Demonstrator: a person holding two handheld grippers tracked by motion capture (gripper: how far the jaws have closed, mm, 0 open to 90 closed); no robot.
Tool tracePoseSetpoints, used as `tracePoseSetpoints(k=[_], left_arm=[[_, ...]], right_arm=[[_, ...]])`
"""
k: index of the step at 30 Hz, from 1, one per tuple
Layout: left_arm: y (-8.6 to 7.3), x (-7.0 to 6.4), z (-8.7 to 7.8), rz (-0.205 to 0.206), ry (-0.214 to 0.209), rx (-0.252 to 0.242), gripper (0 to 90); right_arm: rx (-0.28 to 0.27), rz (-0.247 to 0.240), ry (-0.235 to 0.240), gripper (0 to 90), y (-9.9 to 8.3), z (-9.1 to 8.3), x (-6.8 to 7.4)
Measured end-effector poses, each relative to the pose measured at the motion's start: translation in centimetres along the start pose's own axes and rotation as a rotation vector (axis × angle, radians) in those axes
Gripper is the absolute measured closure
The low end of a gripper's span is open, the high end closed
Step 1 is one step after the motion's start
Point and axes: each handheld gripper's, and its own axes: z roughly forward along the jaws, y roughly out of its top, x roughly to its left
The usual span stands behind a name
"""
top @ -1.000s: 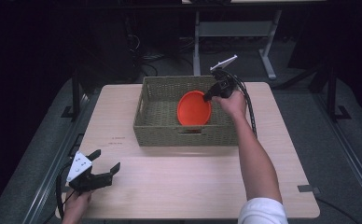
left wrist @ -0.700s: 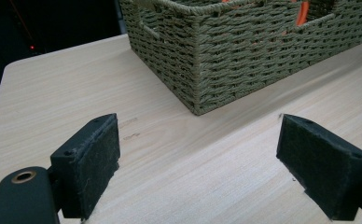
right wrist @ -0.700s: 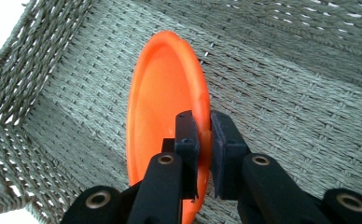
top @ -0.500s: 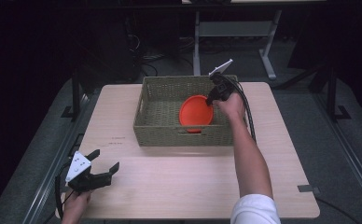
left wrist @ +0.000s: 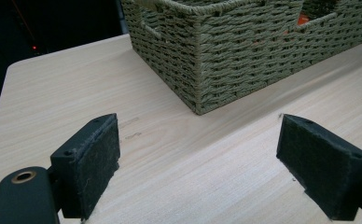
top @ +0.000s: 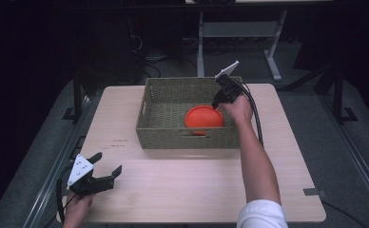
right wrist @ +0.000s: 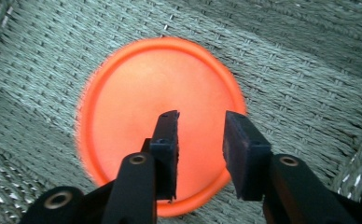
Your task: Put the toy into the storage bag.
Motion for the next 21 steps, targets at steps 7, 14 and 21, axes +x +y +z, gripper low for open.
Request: tracePoseSetpoints(k=[7,14,21], left_arm=[[-0.1,0.2,-0.1,-0.003,0.003,0.000,12.7],[-0.1,0.0,-0.1,-0.004,0.003,-0.002,12.7],[-0.1,-0.1,-0.2,-0.011,0.009,-0.003,12.7]], right_arm=[[-0.087,0.015,0.113,53.4,-1.1,-1.6,-0.2],[-0.140,-0.014,0.208,44.0,-1.6,-3.4,0.3],[-0.178,-0.041,0.290,35.5,-2.2,-5.0,0.7]])
